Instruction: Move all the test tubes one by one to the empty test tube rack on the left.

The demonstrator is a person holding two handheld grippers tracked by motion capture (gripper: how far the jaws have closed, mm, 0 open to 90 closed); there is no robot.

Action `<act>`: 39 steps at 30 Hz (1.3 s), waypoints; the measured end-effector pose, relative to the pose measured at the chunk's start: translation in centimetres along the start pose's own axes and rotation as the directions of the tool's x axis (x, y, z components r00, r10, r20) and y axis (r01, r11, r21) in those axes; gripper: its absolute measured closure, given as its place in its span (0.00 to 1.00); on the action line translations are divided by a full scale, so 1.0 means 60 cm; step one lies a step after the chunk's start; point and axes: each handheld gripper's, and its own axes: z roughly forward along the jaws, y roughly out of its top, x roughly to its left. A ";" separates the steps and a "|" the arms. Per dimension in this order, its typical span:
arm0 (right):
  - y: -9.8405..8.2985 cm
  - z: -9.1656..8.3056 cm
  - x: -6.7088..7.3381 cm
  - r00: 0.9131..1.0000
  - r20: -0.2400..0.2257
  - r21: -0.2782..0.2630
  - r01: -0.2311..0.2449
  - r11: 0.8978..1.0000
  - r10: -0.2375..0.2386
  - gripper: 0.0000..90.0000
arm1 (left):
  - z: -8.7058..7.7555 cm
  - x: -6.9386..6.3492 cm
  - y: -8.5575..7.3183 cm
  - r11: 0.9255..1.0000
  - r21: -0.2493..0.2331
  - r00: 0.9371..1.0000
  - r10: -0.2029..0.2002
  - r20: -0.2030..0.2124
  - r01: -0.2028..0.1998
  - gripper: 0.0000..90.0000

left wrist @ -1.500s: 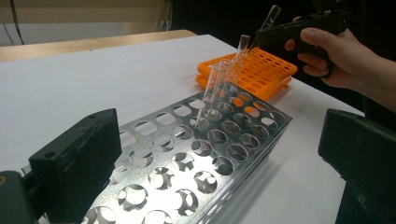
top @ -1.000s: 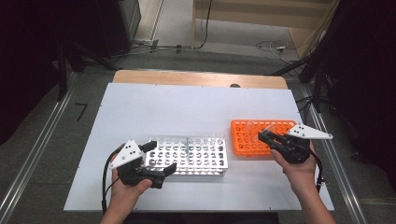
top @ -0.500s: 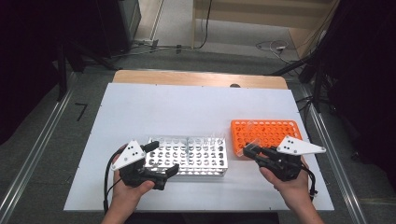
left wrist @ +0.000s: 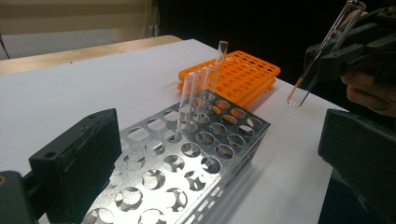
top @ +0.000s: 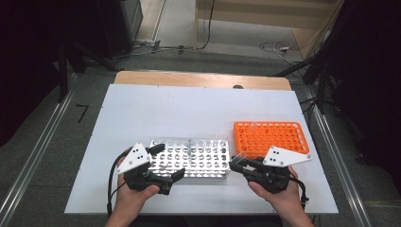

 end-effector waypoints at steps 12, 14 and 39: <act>-0.002 0.026 0.026 0.998 -0.061 0.028 0.022 0.999 -0.021 0.82 | 0.004 -0.016 0.008 1.000 -0.006 0.999 0.016 0.027 -0.016 0.00; -0.003 0.030 0.030 0.997 -0.067 0.033 0.026 0.999 -0.023 0.82 | 0.004 -0.019 0.010 1.000 -0.009 0.999 0.018 0.033 -0.018 0.00; -0.006 0.083 0.065 0.991 -0.120 0.097 0.063 0.993 -0.051 0.82 | 0.032 -0.064 0.021 1.000 0.007 0.989 0.020 0.145 -0.021 0.19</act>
